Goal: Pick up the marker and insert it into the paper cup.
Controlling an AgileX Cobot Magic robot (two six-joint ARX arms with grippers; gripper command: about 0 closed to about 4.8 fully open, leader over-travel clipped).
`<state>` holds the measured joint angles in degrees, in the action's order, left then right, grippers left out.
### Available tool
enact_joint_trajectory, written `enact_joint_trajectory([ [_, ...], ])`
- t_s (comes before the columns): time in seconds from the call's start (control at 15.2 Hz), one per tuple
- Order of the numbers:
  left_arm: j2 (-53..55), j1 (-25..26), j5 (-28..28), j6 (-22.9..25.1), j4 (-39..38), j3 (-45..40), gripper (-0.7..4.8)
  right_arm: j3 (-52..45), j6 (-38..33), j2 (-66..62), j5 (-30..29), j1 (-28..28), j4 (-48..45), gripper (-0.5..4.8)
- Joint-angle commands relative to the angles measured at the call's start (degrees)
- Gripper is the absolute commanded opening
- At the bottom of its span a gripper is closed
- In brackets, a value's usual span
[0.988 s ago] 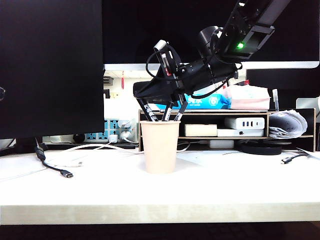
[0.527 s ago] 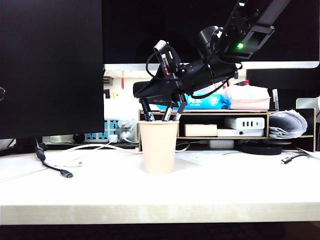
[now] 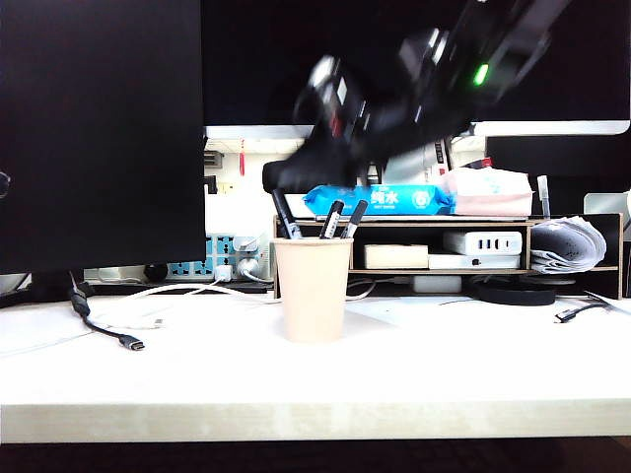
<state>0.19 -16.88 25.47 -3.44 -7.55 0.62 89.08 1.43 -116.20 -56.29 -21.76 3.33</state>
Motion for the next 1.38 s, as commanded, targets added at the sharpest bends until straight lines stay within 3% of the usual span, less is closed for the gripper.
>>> enact_joint_trajectory([
  [0.07,0.02,-0.04,0.22,0.02,-0.81,-0.02,-0.05,0.42,-0.48,5.31,-0.2,1.01,-1.75,1.09],
  [0.26,0.02,-0.04,0.22,0.02,-0.81,-0.02,-0.05,0.42,-0.52,10.82,-0.42,2.62,1.49,1.08],
  [0.33,0.02,-0.04,0.22,0.02,-0.79,-0.02,-0.05,0.42,-0.52,13.09,-0.44,3.67,3.21,0.75],
  [0.4,0.02,-0.04,0.22,0.02,-0.79,-0.02,-0.05,0.42,-0.37,15.58,-0.39,4.9,6.23,-0.01],
  [0.53,0.02,-0.04,0.22,0.02,-0.79,-0.02,-0.05,0.42,0.2,20.0,0.85,7.04,13.9,-0.02],
  [0.66,0.02,-0.04,0.22,0.02,-0.79,-0.02,-0.05,0.33,8.52,25.44,7.34,8.37,26.64,-0.02],
  [0.72,0.02,-0.04,0.22,0.02,-0.79,-0.02,-0.05,-0.09,15.8,29.79,16.66,8.46,36.33,-0.03],
  [0.79,0.02,-0.04,0.22,0.02,-0.79,-0.02,-0.05,-2.12,16.57,32.13,18.75,8.44,37.0,-0.03],
  [0.92,0.02,-0.04,0.22,0.02,-0.79,-0.02,-0.05,-9.07,16.44,37.7,23.32,8.44,35.67,-0.05],
  [1.12,0.02,-0.04,0.24,0.02,-0.76,-0.02,-0.05,-30.88,6.29,52.22,26.38,8.44,21.86,-0.05],
  [1.25,0.02,-0.04,0.24,0.02,-0.76,-0.02,-0.05,-46.07,-0.66,65.79,34.4,8.37,12.55,-0.05],
  [1.38,0.02,-0.04,0.22,0.02,-0.76,-0.02,-0.05,-53.4,-2.78,77.24,39.98,8.37,11.67,-0.05],
])
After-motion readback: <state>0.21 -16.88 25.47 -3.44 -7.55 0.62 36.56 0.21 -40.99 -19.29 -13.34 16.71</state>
